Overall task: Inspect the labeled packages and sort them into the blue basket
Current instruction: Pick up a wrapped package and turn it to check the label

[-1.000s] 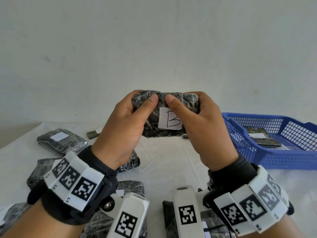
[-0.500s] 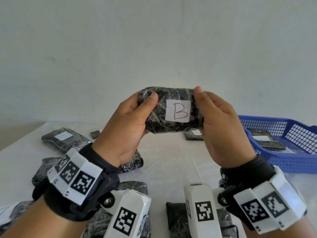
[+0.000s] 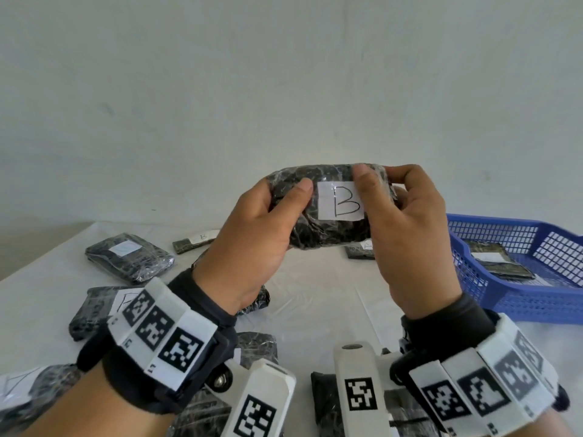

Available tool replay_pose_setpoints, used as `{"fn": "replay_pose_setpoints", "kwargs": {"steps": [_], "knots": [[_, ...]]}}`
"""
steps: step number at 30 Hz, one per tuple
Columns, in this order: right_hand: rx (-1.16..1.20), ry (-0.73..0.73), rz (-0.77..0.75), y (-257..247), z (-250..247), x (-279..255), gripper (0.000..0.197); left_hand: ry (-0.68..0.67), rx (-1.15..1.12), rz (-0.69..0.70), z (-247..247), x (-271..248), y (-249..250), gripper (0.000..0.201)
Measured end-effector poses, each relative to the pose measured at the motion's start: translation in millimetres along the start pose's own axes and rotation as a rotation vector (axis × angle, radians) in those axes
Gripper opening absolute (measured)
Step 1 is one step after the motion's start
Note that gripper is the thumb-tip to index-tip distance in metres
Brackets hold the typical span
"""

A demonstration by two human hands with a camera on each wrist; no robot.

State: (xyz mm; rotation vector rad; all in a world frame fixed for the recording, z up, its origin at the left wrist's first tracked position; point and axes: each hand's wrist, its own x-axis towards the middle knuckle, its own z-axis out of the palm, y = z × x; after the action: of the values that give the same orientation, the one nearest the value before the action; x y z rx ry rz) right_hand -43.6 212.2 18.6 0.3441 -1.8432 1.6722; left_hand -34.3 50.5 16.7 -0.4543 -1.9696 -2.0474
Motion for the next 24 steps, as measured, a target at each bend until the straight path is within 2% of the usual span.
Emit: {"fn": "replay_pose_setpoints", "kwargs": {"steps": [9, 12, 16, 21, 23, 24], "knots": [[-0.04, -0.09, 0.02, -4.3, -1.5, -1.0, 0.054, 0.007, -0.005, 0.011, -1.2, 0.6, -0.6, 0.04], [-0.012, -0.092, 0.032, -4.3, -2.3, 0.3, 0.058, -0.015, -0.006, 0.019, -5.5, 2.0, 0.6, 0.025], [0.018, -0.119, 0.048, -3.5, -3.6, 2.0, 0.049, -0.045, -0.036, 0.003, -9.7, 4.1, 0.8, 0.038], [0.149, -0.114, 0.092, -2.7, -5.0, 4.9, 0.021, -0.044, -0.099, -0.004, -9.9, 3.8, 4.0, 0.036], [0.165, -0.127, 0.086, -1.2, -5.9, 6.7, 0.024, -0.046, -0.104, -0.029, -10.0, 5.0, 4.7, 0.035], [0.168, -0.164, 0.102, -1.1, -6.7, 6.8, 0.033, -0.04, -0.116, -0.043, -10.4, 5.1, 5.2, 0.031]]}}
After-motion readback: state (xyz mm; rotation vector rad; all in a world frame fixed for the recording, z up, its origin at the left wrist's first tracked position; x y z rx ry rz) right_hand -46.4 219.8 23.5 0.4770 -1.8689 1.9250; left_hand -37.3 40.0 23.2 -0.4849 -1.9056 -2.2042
